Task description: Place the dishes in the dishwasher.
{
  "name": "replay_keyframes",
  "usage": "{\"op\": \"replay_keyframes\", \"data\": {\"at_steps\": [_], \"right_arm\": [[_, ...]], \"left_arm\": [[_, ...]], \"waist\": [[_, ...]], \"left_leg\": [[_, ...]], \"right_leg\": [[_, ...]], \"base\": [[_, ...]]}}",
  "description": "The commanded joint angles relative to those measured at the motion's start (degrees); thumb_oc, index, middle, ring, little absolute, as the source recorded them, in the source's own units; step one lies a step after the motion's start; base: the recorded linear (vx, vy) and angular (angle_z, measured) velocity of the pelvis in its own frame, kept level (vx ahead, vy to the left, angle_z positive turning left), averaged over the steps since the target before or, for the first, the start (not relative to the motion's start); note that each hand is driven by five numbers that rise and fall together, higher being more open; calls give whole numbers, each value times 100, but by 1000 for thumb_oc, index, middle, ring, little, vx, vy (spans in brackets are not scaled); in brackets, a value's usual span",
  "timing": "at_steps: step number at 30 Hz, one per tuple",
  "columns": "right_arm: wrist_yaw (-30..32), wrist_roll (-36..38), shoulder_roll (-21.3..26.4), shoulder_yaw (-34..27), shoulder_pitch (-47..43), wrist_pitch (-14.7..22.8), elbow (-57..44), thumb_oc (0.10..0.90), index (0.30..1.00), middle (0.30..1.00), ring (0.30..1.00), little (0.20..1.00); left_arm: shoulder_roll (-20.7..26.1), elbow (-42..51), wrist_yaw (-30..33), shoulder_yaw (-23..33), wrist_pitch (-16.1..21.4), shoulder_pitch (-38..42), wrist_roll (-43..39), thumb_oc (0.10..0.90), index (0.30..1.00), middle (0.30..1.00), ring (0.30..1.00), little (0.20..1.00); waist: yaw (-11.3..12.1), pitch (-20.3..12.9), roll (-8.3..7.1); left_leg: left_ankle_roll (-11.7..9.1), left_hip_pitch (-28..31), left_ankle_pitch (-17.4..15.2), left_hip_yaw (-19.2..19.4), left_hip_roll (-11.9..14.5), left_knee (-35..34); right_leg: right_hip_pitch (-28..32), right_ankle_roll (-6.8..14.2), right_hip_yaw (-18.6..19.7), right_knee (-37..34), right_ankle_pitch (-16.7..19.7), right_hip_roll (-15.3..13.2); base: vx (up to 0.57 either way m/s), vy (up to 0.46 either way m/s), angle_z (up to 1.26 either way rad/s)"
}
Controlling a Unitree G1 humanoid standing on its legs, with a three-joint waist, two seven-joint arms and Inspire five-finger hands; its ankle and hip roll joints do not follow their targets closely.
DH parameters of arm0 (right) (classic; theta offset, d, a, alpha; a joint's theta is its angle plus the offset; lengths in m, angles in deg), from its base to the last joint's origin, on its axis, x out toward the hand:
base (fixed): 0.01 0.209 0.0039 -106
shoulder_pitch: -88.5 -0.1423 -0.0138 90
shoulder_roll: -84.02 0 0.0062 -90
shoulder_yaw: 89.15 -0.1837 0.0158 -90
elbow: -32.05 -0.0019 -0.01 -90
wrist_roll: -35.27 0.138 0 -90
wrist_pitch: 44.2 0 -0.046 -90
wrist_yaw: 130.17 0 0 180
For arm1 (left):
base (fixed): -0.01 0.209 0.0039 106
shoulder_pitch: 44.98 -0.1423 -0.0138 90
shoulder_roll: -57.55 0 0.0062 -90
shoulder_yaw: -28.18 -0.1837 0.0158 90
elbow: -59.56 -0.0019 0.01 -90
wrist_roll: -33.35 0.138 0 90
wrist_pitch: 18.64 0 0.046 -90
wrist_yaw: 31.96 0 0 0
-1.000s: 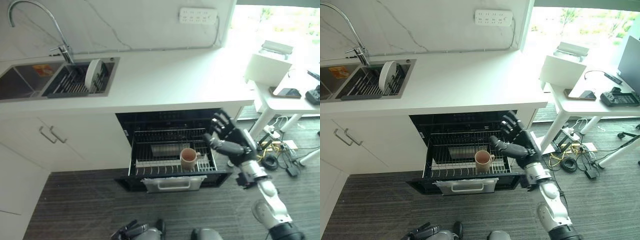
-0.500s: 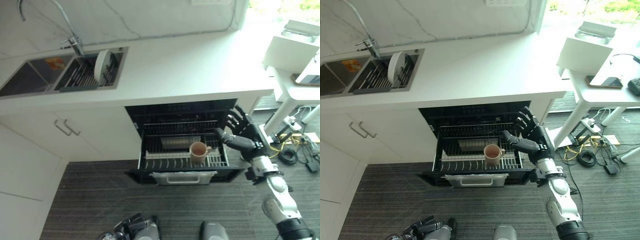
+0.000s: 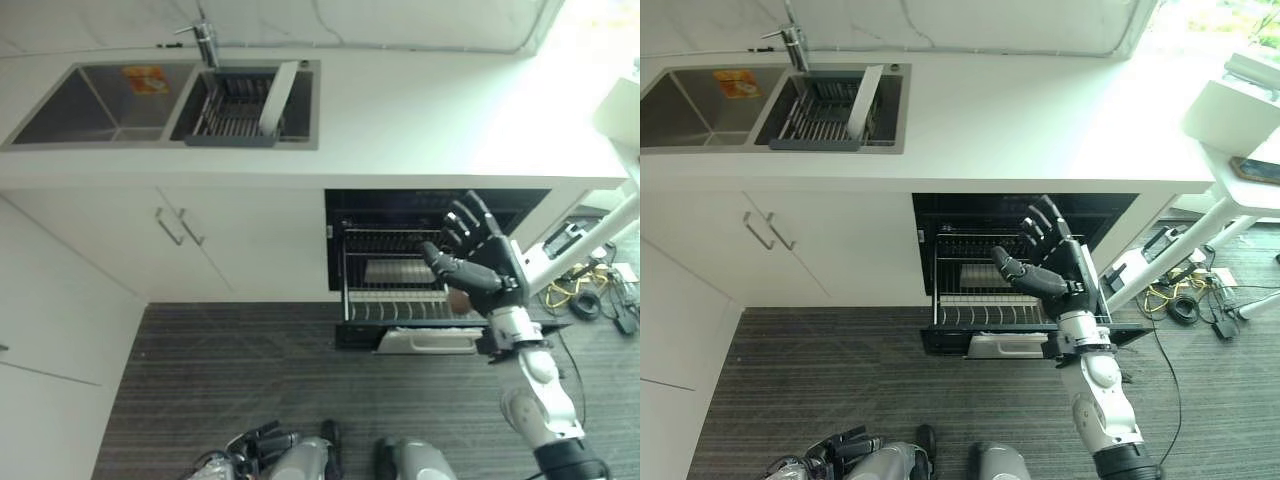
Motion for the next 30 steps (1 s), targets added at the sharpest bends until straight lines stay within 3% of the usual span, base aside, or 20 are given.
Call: {"op": "replay_keyframes", "data": {"at_steps": [1,3,5,6,9,11,14,16,19,21,24,26,28,30], "right_arm": [[5,-53,171,-491,-677,833,-342,800,900,900,900,900],[32,-80,192,-563,-683,796,-404,800,900,900,900,900],[86,-117,174,-610,-599,958,-425,800,900,900,900,900],[125,-165,176,-657,-550,1059,-421,800,900,900,900,900],[155,-442,82,-778,-499,1128,-517,800,900,900,900,900],[236,-607,41,-801,-515,1130,-531,800,900,900,900,900],[344,-739,-22,-748,-578,1113,-505,800,900,900,900,900],[492,-902,-23,-663,-606,1091,-551,800,900,900,900,900],[753,-1077,-4,-500,-666,1093,-534,800,900,900,900,900],[932,-1164,43,-459,-676,1143,-515,800,900,900,900,900],[966,-1234,119,-475,-626,1158,-538,800,900,900,900,900],[1007,-1053,275,-493,-586,1283,-440,800,900,900,900,900],[1014,-839,263,-609,-535,1345,-344,800,900,900,900,900],[973,-863,193,-646,-478,1338,-361,800,900,900,900,900]], "left_arm": [[122,-195,55,-322,-162,-693,264,800,900,900,900,900],[130,-204,53,-252,-256,-695,249,800,900,900,900,900],[119,-278,51,-215,-281,-745,166,800,900,900,900,900],[95,-284,70,-216,-282,-751,145,800,900,900,900,900],[-3,-280,178,-115,-245,-795,121,800,900,900,900,900],[-30,-274,250,-44,-205,-783,51,800,900,900,900,900],[-79,-231,364,36,-208,-792,22,800,900,900,900,900],[-117,-234,444,102,-247,-808,115,800,900,900,900,900],[-182,-333,506,170,-203,-874,234,800,900,900,900,900],[-207,-420,480,261,-194,-928,110,800,900,900,900,900],[-167,-491,452,344,-267,-915,96,800,900,900,900,900],[-189,-530,546,260,-308,-982,-83,800,900,900,900,900],[-151,-614,641,282,-264,-955,84,800,900,900,900,900],[-117,-628,727,245,-229,-935,48,800,900,900,900,900]], "waist": [[-4,-210,-65],[-27,-227,-77],[13,-212,-194],[12,-171,-260],[5,-99,-306],[22,-68,-314],[91,-87,-282],[123,-118,-205],[242,-96,11],[340,-67,84],[304,-91,110],[374,-184,152],[348,-301,190],[312,-327,217]], "left_leg": [[13,187,-611,-589,62,459],[22,212,-632,-536,37,459],[-24,447,-563,-453,-109,459],[-73,509,-369,-487,-136,556],[-279,-51,-198,-368,-154,2057],[-330,-376,-178,-328,-76,2512],[-287,-246,-99,-426,82,1707],[-419,-81,307,-449,346,572],[-742,-712,719,-777,890,459],[-881,-1090,987,-1039,1264,459],[-858,-1032,879,-1054,1324,459],[-769,-808,382,-1403,1026,459],[-600,-506,44,-1360,816,459],[-460,-379,-72,-1347,716,459]], "right_leg": [[246,383,-8,-792,346,-243],[271,333,23,-792,310,-231],[296,353,23,-792,380,-446],[319,327,180,-792,381,-507],[423,239,318,-792,337,-531],[473,206,372,-792,339,-511],[536,241,462,-792,268,-500],[607,266,477,-792,139,-455],[797,305,553,-792,-51,-296],[944,328,578,-792,-152,-345],[978,384,578,-792,-143,-495],[988,538,669,-792,-67,-757],[1042,658,534,-792,-13,-1004],[1048,705,482,-792,115,-1094]], "base": [[175,4,19],[166,-20,-17],[248,-70,-14],[212,-80,6],[183,-54,-1],[146,4,7],[172,104,22],[205,210,-14],[206,256,-5],[261,362,-31],[251,425,-39],[370,666,-40],[303,593,-38],[178,372,-16]]}}
